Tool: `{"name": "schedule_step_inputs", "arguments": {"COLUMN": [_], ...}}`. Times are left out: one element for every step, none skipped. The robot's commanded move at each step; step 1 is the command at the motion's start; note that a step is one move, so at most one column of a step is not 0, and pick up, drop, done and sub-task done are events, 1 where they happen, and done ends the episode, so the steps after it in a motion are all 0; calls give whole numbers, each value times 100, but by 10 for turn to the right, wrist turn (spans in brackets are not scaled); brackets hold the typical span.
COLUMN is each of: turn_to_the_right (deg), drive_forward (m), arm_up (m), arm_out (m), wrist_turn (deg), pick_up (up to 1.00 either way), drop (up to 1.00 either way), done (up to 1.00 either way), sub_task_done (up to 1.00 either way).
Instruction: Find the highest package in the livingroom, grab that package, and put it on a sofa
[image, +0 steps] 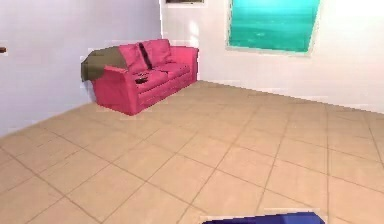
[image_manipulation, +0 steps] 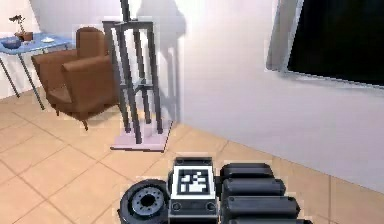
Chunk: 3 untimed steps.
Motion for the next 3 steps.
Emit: {"name": "schedule_step_inputs", "arguments": {"turn_to_the_right": [0, 0, -30], "drive_forward": [100, 100, 0], "arm_up": [0, 0, 0], "arm_out": [0, 0, 0], "wrist_turn": [0, 0, 0], "pick_up": [0, 0, 0], "drop": [0, 0, 0], "done": [0, 0, 0], "sub_task_done": [0, 0, 0]}}
